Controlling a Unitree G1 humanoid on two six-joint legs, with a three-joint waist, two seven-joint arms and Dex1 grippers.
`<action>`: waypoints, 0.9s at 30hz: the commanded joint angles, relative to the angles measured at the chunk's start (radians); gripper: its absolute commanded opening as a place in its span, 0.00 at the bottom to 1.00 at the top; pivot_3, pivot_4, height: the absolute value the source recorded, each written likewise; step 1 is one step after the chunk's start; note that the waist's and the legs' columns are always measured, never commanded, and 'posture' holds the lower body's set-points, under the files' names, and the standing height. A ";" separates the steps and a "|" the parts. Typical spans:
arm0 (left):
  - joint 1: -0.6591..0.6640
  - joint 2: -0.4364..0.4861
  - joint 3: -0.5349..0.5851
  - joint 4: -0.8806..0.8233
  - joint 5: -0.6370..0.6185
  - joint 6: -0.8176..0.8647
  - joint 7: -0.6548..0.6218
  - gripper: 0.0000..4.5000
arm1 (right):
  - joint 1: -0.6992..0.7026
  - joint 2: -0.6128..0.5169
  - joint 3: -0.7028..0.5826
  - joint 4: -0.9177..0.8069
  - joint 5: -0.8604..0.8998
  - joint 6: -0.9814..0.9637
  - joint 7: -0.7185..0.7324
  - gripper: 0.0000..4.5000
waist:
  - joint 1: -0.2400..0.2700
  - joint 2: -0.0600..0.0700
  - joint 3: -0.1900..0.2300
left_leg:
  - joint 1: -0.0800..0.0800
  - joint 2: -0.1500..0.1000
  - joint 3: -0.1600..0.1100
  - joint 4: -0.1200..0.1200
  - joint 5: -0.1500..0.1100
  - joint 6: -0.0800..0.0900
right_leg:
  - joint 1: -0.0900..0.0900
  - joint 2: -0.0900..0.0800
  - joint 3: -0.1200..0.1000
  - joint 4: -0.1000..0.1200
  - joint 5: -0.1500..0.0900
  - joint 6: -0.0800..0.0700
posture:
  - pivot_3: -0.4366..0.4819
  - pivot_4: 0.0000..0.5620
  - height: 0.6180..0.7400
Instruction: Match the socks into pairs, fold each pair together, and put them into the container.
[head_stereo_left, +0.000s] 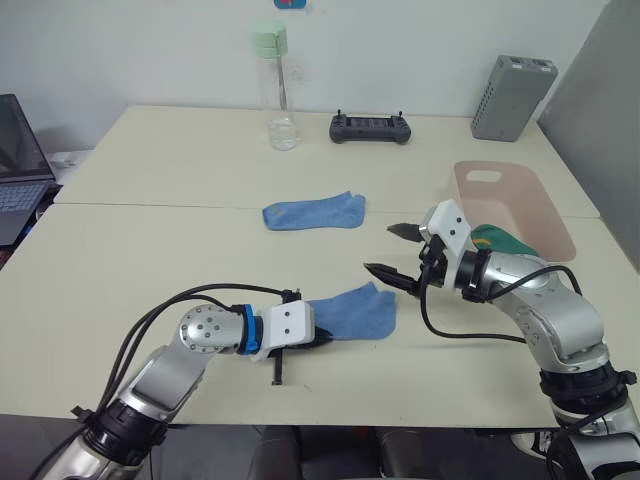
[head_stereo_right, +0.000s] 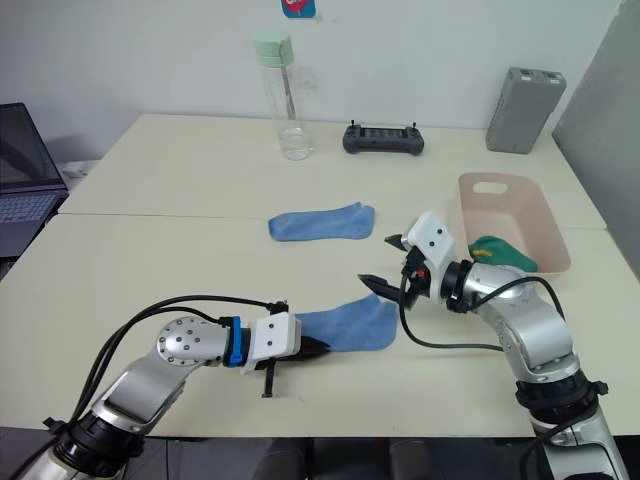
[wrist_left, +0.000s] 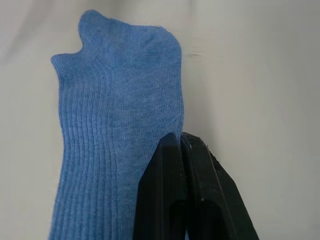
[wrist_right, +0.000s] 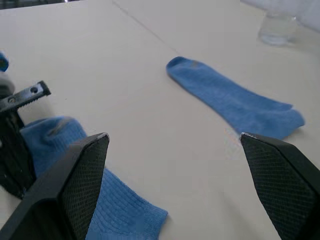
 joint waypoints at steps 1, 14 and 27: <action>-0.022 0.017 -0.001 0.025 0.054 -0.129 -0.004 0.00 | 0.018 -0.030 -0.030 -0.021 0.040 0.026 0.024 1.00 | 0.000 0.000 0.000 | 0.000 0.000 0.000 0.000 0.000 0.000 | 0.000 0.000 0.000 0.000 0.000 0.000 | 0.48 0.27 1.00; 0.081 0.086 0.281 -0.134 -0.323 0.226 -0.015 0.74 | 0.143 -0.083 -0.006 0.028 0.052 0.040 0.036 1.00 | -0.004 0.000 0.000 | 0.000 0.001 -0.001 -0.003 0.000 0.000 | -0.001 0.000 -0.002 0.001 0.001 0.003 | 0.48 0.27 1.00; 0.158 0.033 0.459 0.075 -0.319 0.400 0.199 1.00 | 0.128 -0.050 0.083 0.128 -0.006 -0.051 0.078 1.00 | -0.005 0.000 0.000 | 0.001 0.001 -0.001 -0.001 0.000 0.000 | -0.001 0.000 -0.002 0.001 0.001 0.005 | 0.48 0.27 1.00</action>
